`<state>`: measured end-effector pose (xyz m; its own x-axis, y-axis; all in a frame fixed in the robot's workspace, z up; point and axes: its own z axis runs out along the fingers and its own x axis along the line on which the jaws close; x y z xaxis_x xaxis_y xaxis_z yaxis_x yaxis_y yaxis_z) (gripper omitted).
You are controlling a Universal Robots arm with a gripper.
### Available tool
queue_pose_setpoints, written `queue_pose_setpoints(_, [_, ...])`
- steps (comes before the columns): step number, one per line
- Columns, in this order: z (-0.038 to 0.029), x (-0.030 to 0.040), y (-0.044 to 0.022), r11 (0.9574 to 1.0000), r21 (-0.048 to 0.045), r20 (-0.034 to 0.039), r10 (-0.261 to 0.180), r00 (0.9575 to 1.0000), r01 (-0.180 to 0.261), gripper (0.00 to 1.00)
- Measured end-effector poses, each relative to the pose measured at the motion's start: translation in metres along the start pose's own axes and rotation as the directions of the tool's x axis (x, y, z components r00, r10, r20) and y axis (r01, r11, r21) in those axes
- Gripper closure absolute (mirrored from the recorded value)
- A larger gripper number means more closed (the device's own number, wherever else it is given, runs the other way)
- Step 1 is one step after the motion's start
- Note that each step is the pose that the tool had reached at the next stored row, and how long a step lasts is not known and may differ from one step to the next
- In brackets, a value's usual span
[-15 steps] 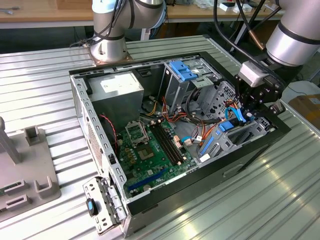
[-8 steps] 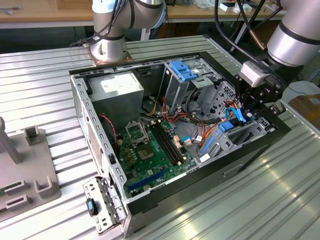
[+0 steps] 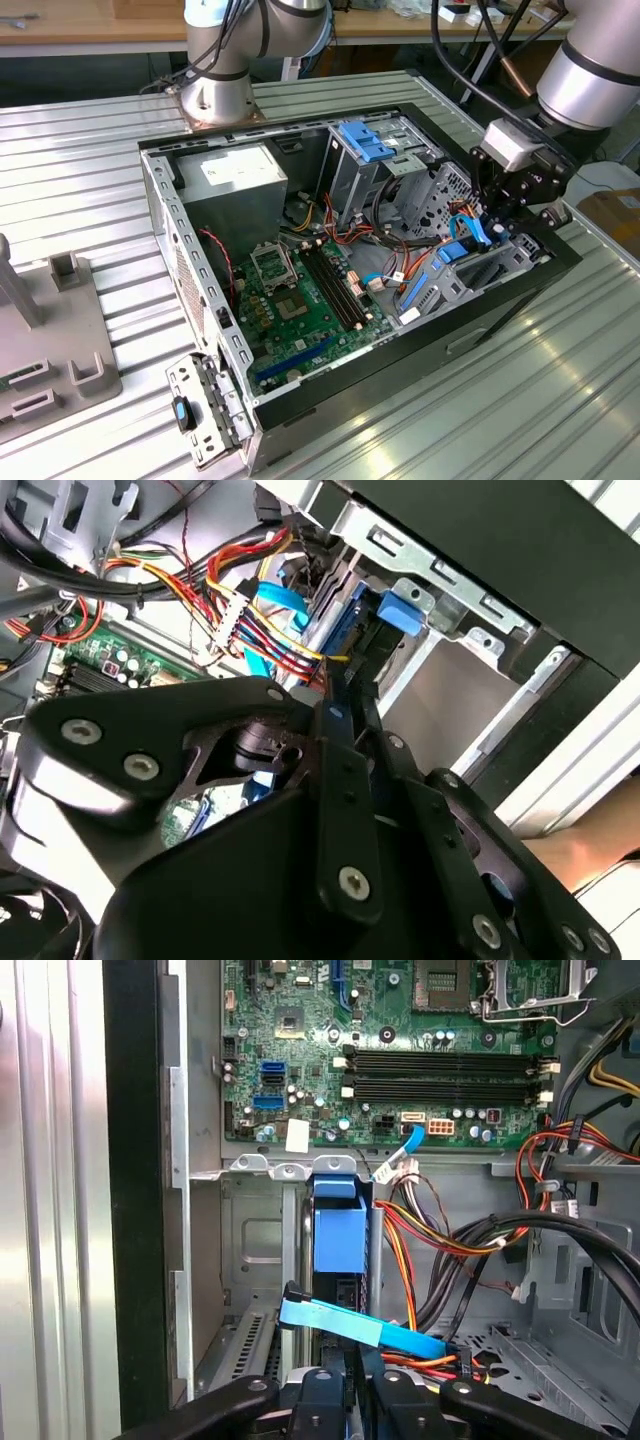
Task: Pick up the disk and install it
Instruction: 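Insert the first disk wire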
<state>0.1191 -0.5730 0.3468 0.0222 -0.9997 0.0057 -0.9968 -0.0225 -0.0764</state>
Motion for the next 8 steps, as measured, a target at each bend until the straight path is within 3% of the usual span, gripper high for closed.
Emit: queue_pose_setpoints(8, [0.0002,-0.0007,-0.0026,1.0000,0.0000,0.0000,0.000,1.0000,0.000,0.83])
